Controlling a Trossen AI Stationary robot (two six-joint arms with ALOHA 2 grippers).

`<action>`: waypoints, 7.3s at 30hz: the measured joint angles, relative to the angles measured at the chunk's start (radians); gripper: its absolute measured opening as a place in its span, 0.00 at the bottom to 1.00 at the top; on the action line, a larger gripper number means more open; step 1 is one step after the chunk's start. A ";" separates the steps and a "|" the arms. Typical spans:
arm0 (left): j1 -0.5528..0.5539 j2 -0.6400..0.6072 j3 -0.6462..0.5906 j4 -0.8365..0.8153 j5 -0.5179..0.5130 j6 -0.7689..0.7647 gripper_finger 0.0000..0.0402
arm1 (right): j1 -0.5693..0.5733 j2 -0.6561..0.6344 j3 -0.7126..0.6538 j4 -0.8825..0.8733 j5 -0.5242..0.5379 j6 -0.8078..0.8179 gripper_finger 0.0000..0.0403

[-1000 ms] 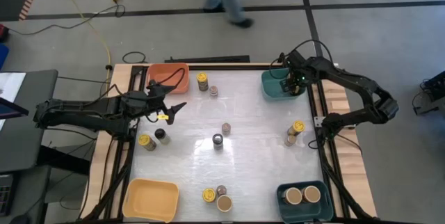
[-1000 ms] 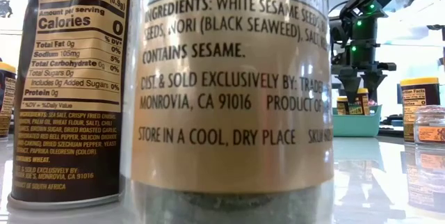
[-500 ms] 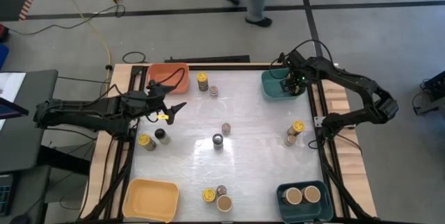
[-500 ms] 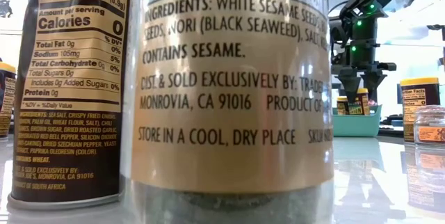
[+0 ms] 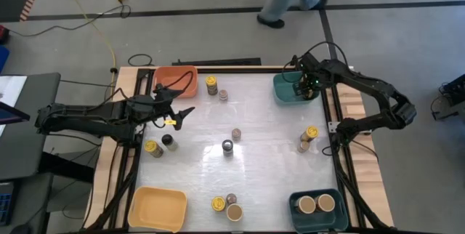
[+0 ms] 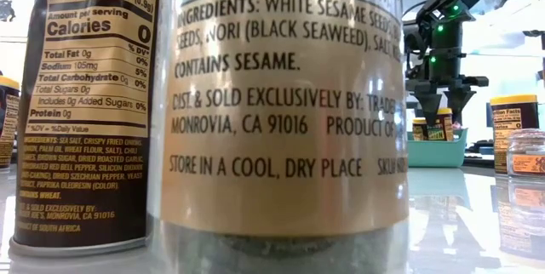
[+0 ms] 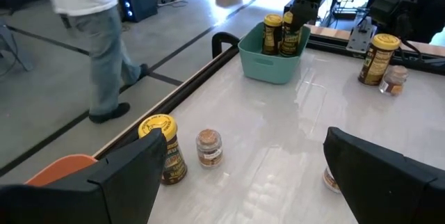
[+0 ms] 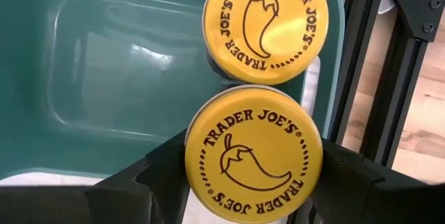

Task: Sort spices by type
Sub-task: Put the center yellow seasoning into the light blue bin, then put the right black seasoning bottle into the yellow bin

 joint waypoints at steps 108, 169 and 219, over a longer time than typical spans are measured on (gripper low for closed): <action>0.000 0.000 0.000 -0.021 0.000 -0.089 0.93 | 0.526 -0.404 0.000 0.154 -0.017 0.442 0.82; -0.185 1.213 1.098 -0.861 0.248 -1.130 0.93 | 0.544 -0.296 0.000 -0.112 -0.026 0.148 0.82; -0.257 1.203 1.207 -1.049 0.271 -1.172 0.49 | 0.544 -0.297 0.000 -0.103 -0.027 0.126 0.82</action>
